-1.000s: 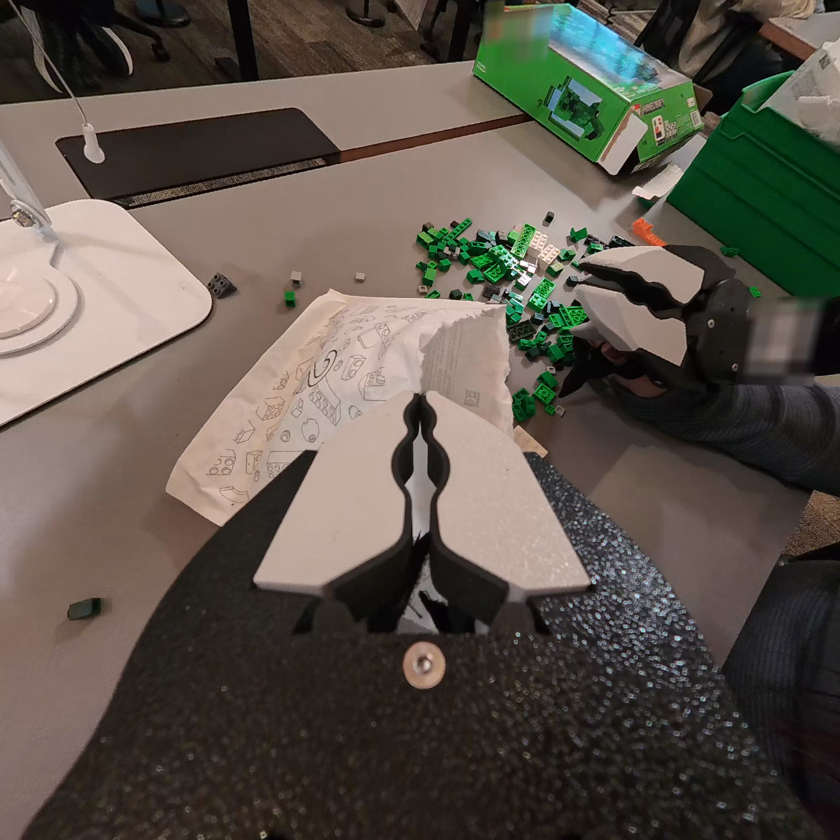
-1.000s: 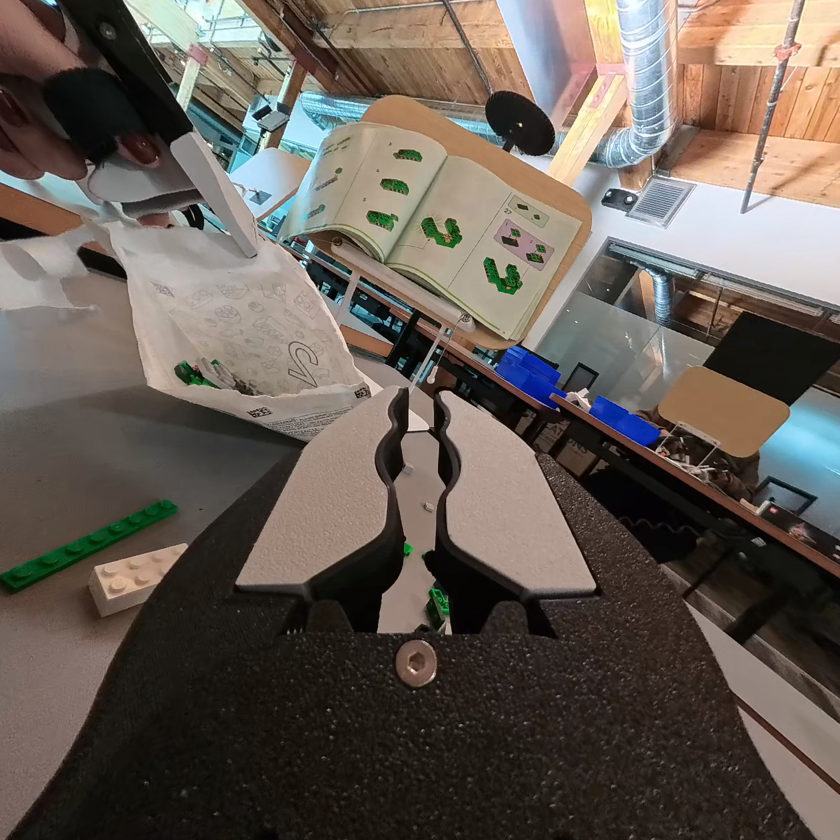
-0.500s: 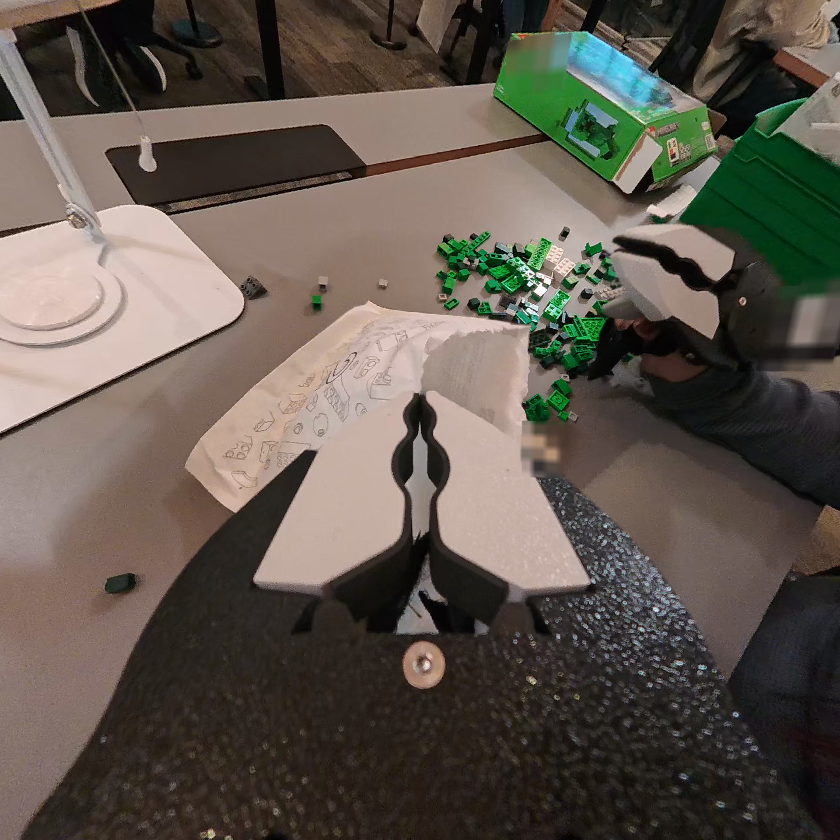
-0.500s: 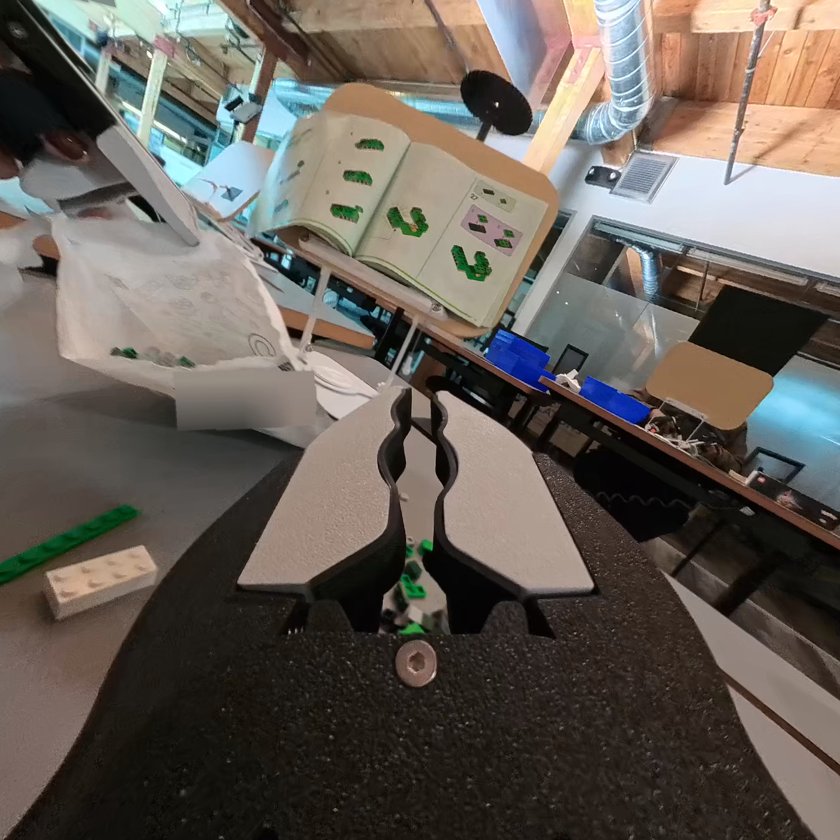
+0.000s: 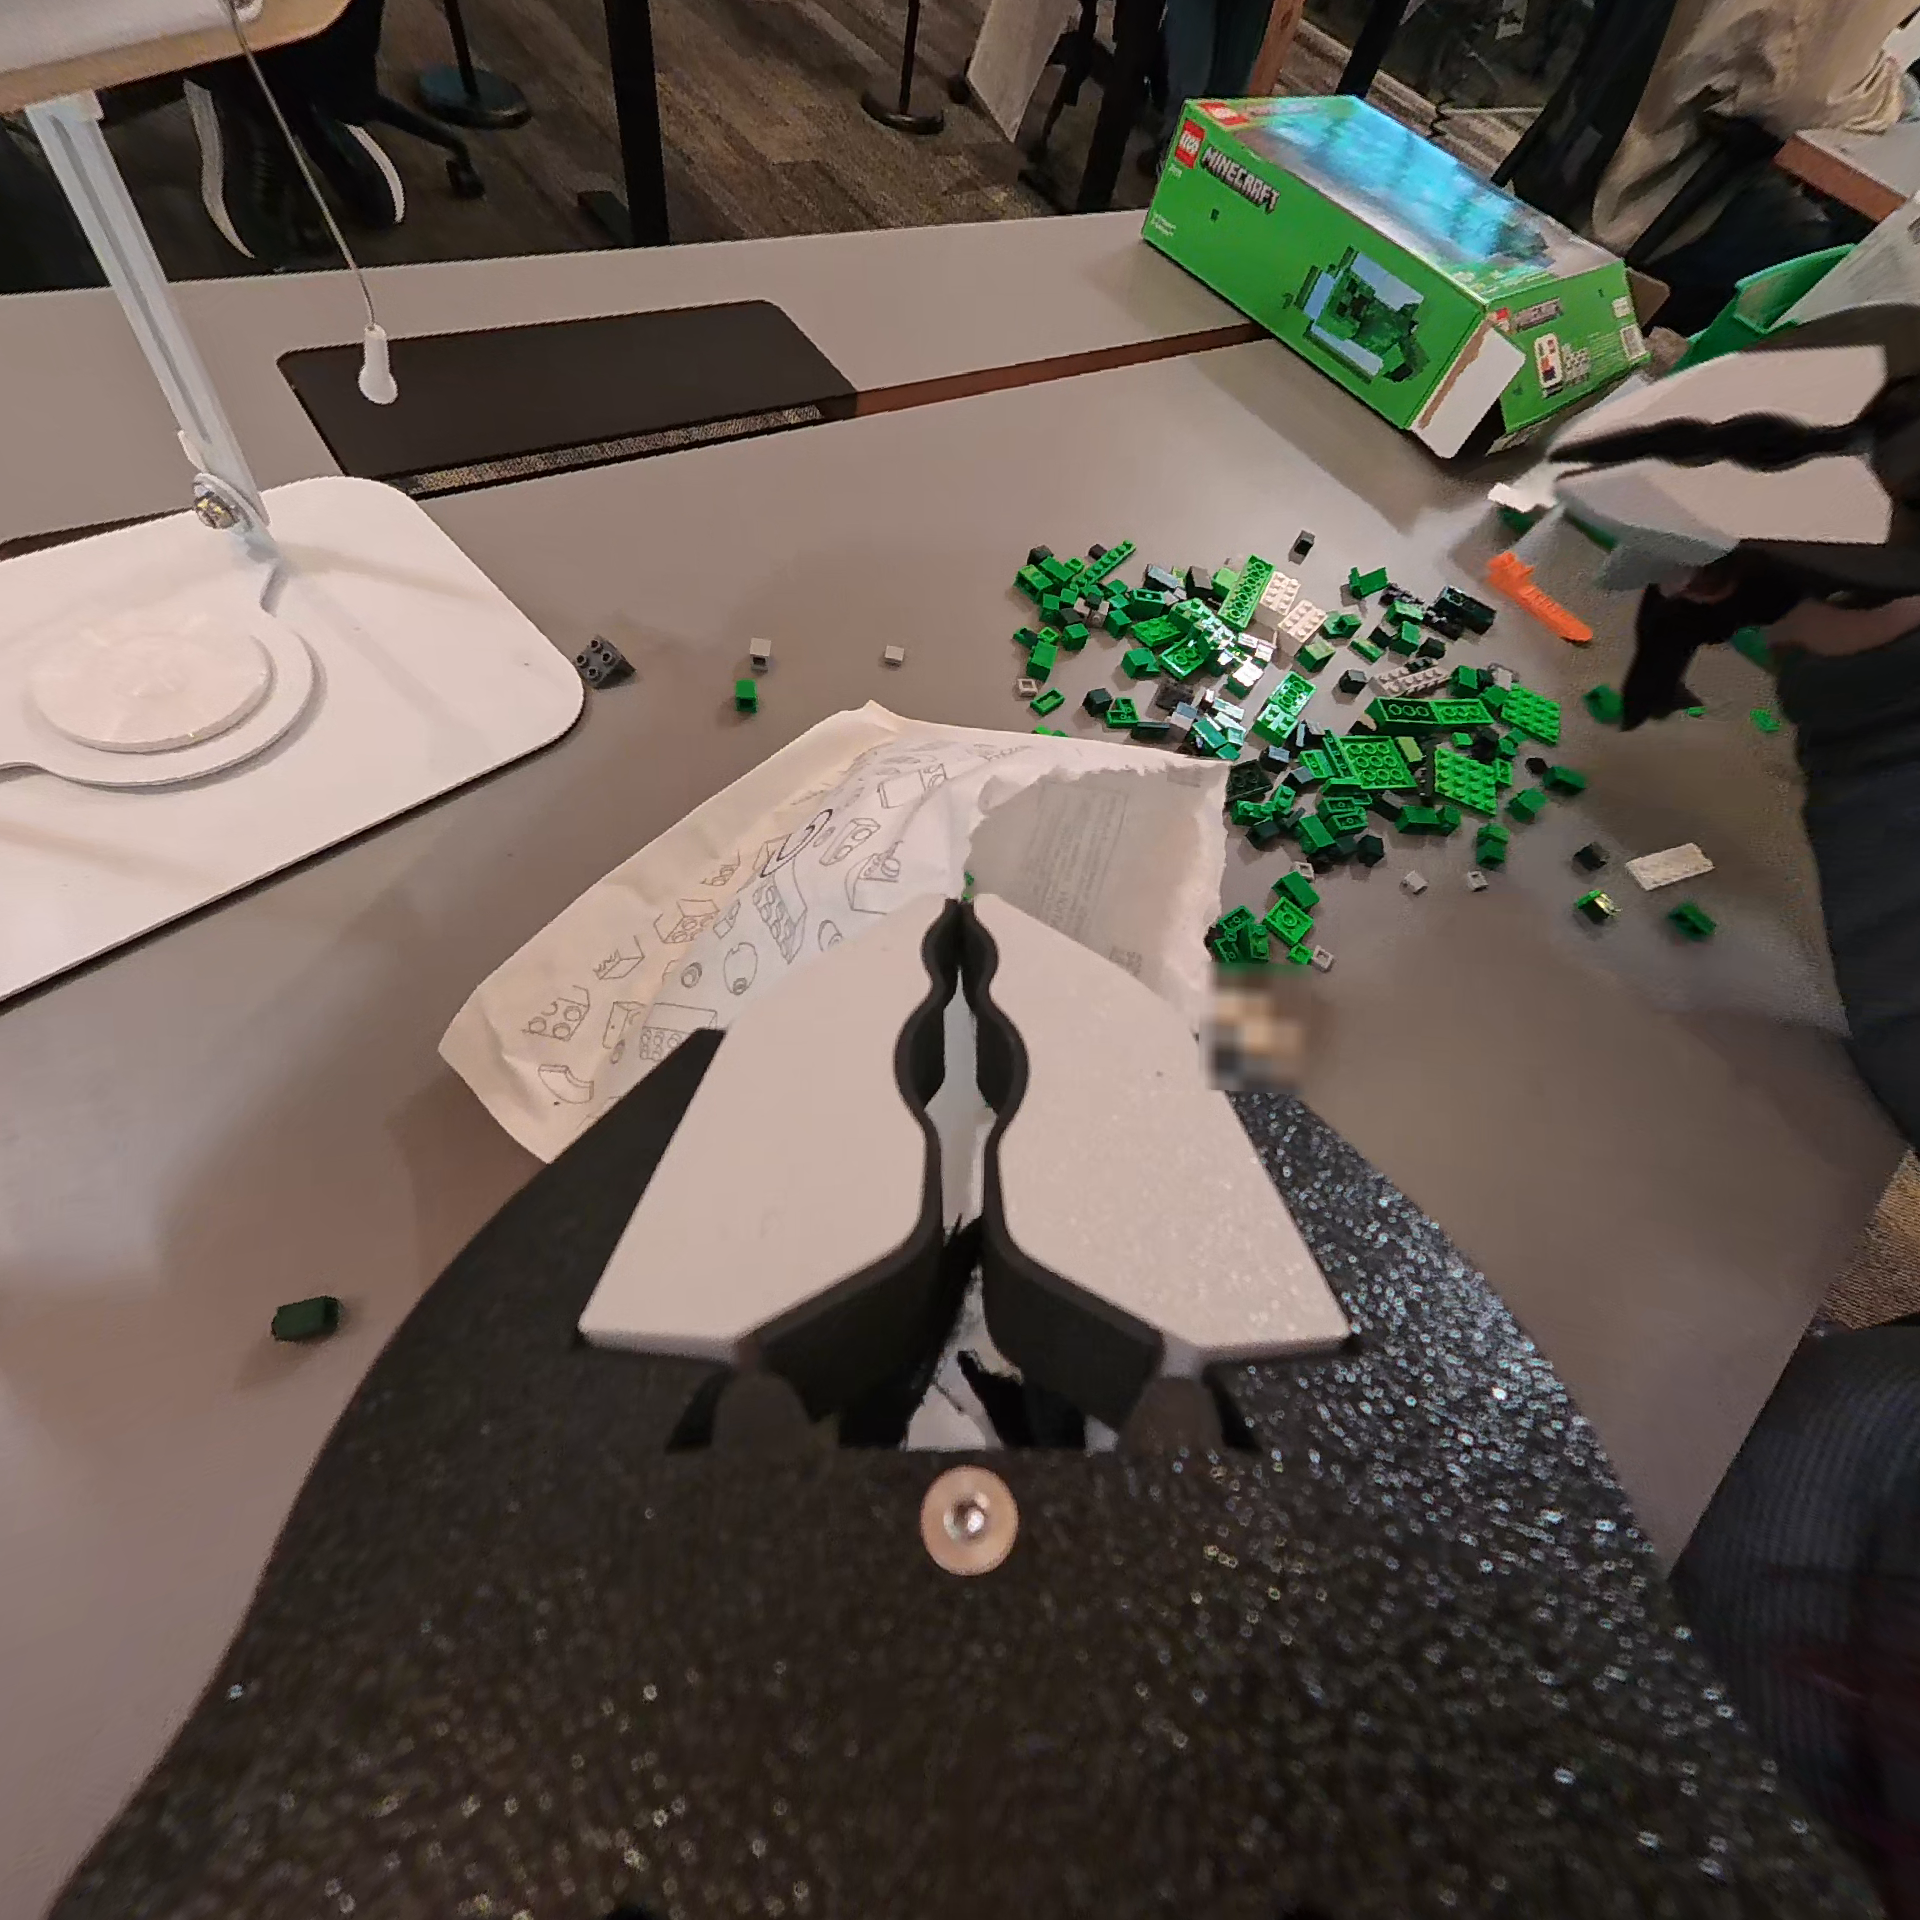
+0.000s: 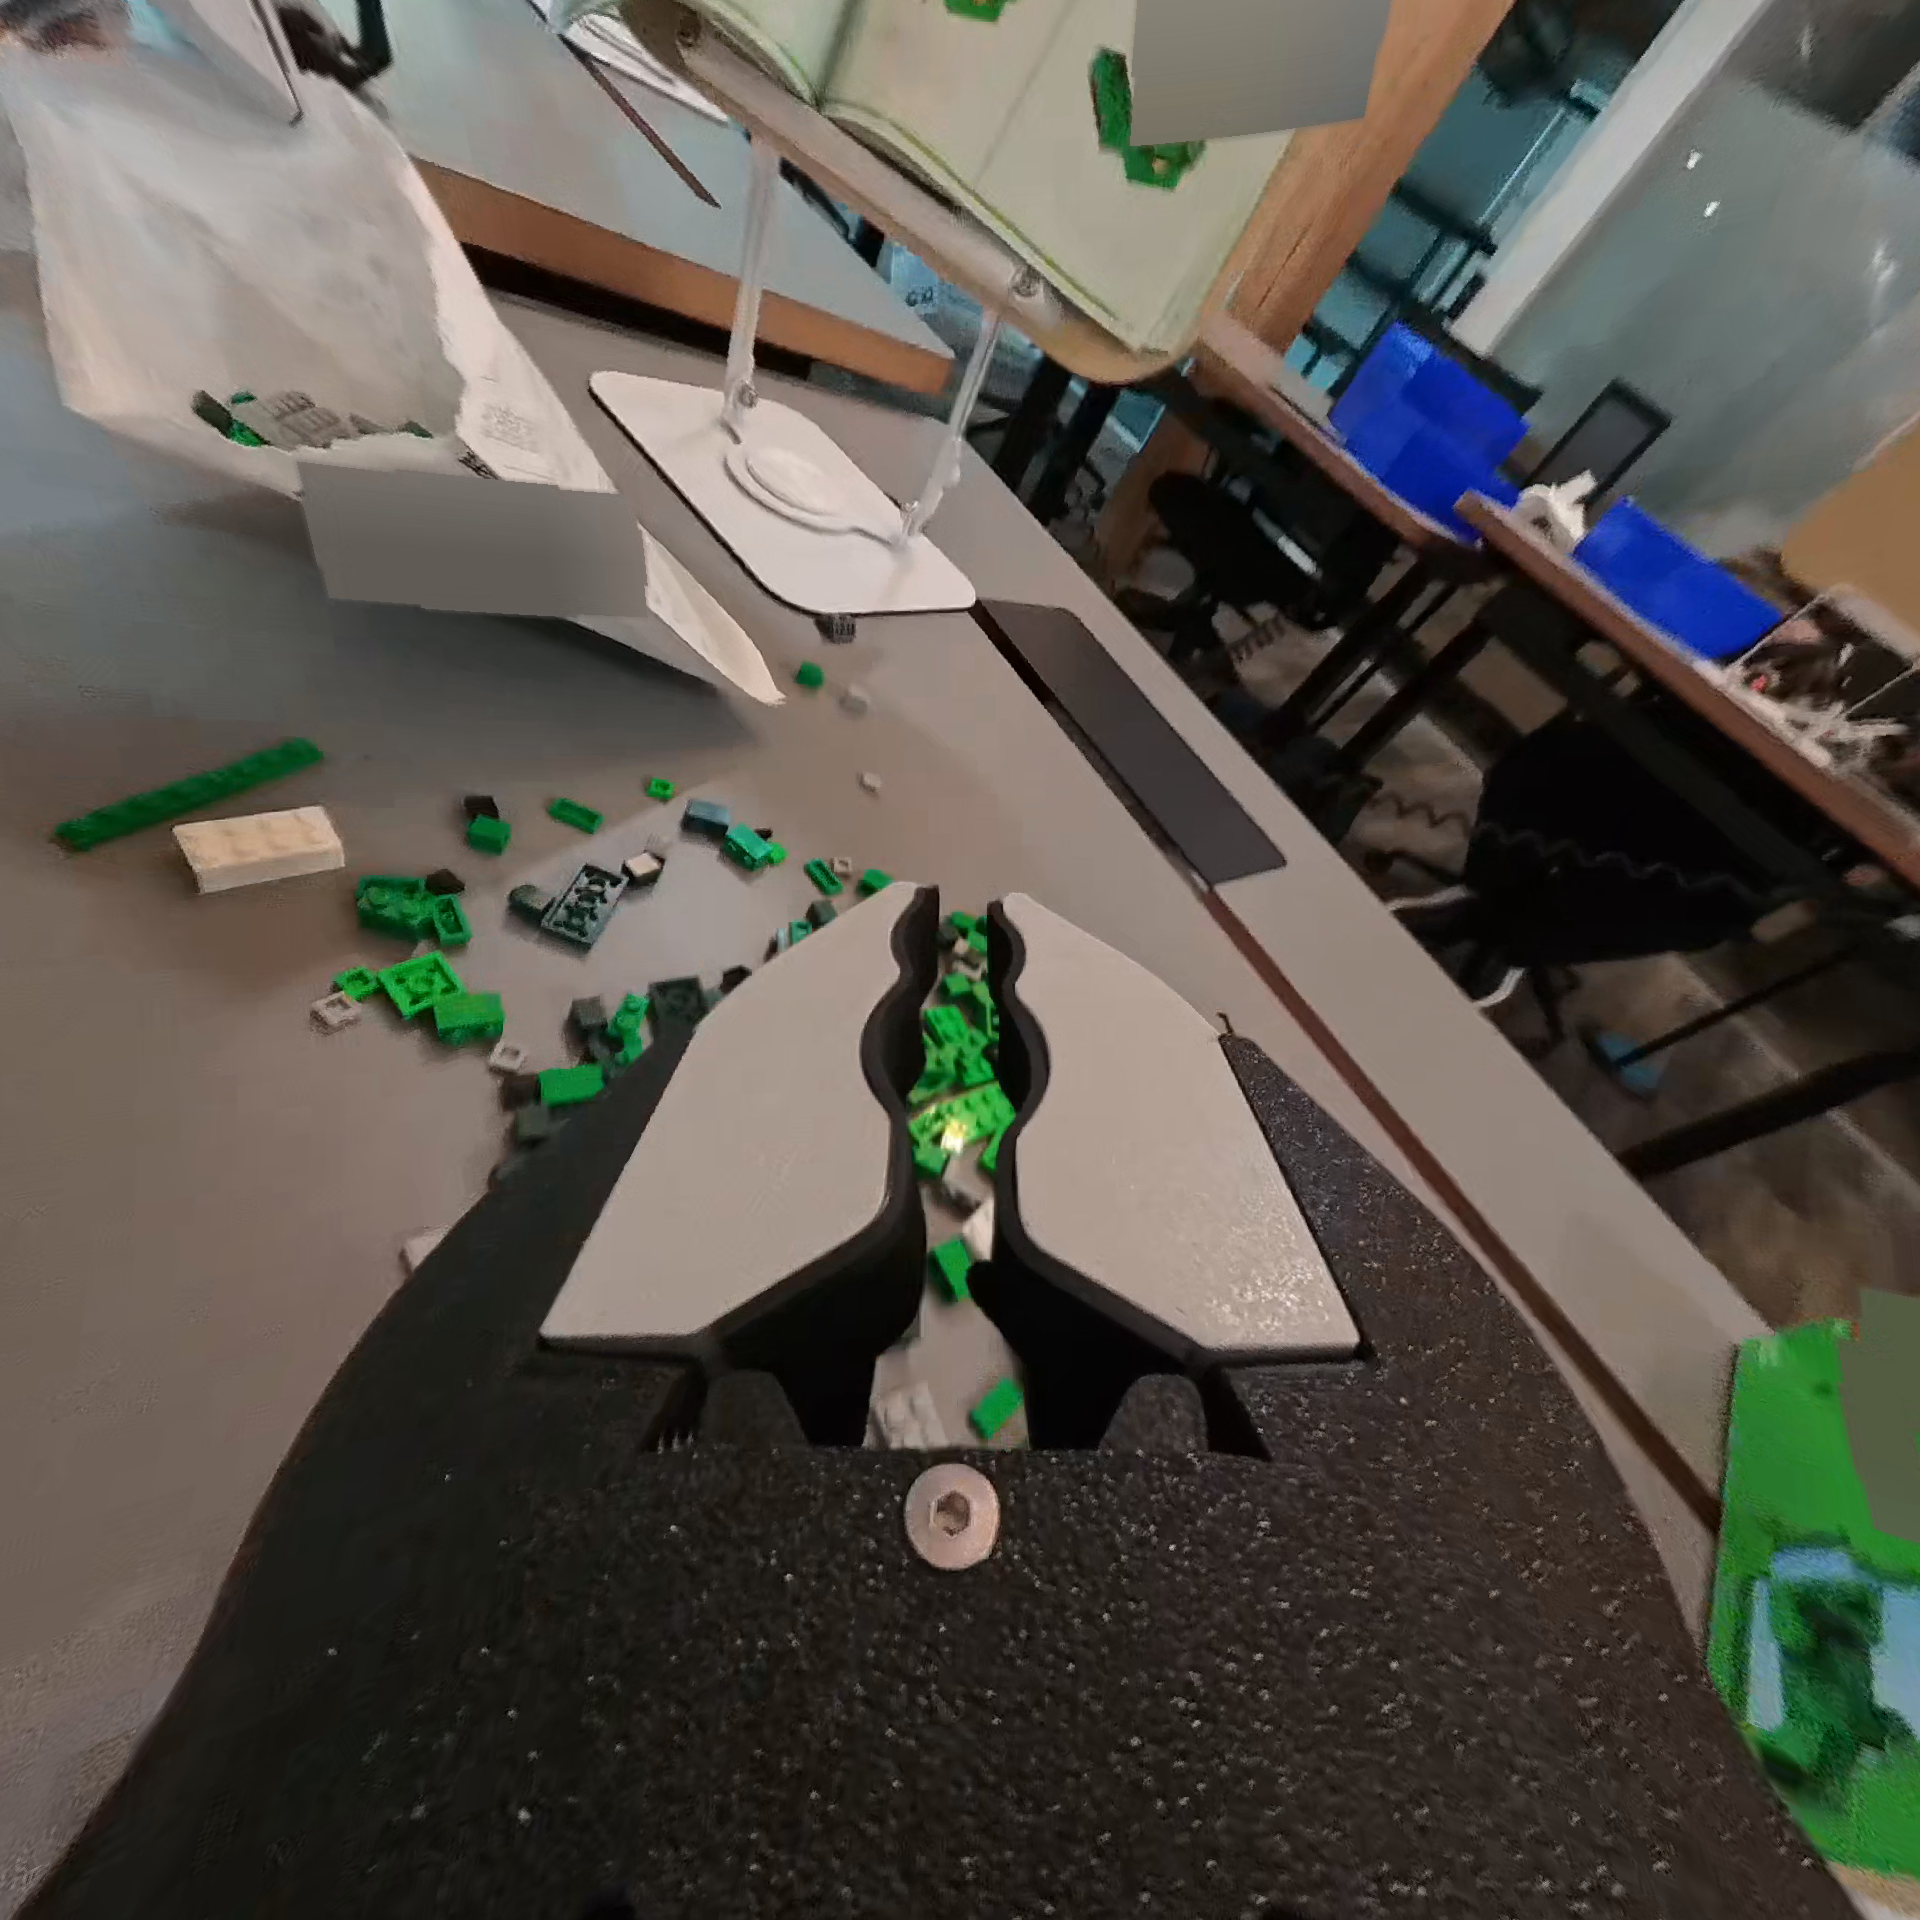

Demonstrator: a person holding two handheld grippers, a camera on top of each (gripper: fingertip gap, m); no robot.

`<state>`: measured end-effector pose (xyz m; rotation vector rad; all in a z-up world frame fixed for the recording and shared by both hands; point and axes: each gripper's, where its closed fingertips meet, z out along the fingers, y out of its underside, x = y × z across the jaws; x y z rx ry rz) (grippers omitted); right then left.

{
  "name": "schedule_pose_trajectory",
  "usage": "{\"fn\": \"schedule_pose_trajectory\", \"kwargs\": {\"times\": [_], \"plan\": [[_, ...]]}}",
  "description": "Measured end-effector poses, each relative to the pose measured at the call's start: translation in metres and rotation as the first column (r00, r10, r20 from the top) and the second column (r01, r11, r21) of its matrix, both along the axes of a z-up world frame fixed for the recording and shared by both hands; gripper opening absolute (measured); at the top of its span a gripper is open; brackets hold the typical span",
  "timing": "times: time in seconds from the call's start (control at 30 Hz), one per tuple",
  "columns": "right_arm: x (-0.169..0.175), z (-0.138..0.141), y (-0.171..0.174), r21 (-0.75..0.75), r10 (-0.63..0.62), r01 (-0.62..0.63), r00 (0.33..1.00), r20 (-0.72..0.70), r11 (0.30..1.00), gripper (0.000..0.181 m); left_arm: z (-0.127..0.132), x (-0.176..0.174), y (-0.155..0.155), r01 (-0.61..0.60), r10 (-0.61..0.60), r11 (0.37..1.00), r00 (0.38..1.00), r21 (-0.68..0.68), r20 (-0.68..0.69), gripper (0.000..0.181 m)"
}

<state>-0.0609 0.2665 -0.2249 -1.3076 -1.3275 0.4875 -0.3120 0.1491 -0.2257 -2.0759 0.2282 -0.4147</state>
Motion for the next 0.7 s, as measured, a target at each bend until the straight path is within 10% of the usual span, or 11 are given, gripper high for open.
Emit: {"fn": "schedule_pose_trajectory", "kwargs": {"times": [0.7], "plan": [[0.175,-0.044,0.019,-0.144,-0.348,0.417,0.869,0.351,0.897,0.024,-0.002,0.004,0.001,0.021,-0.021,1.0,1.0,-0.001,0.008,0.0]]}}
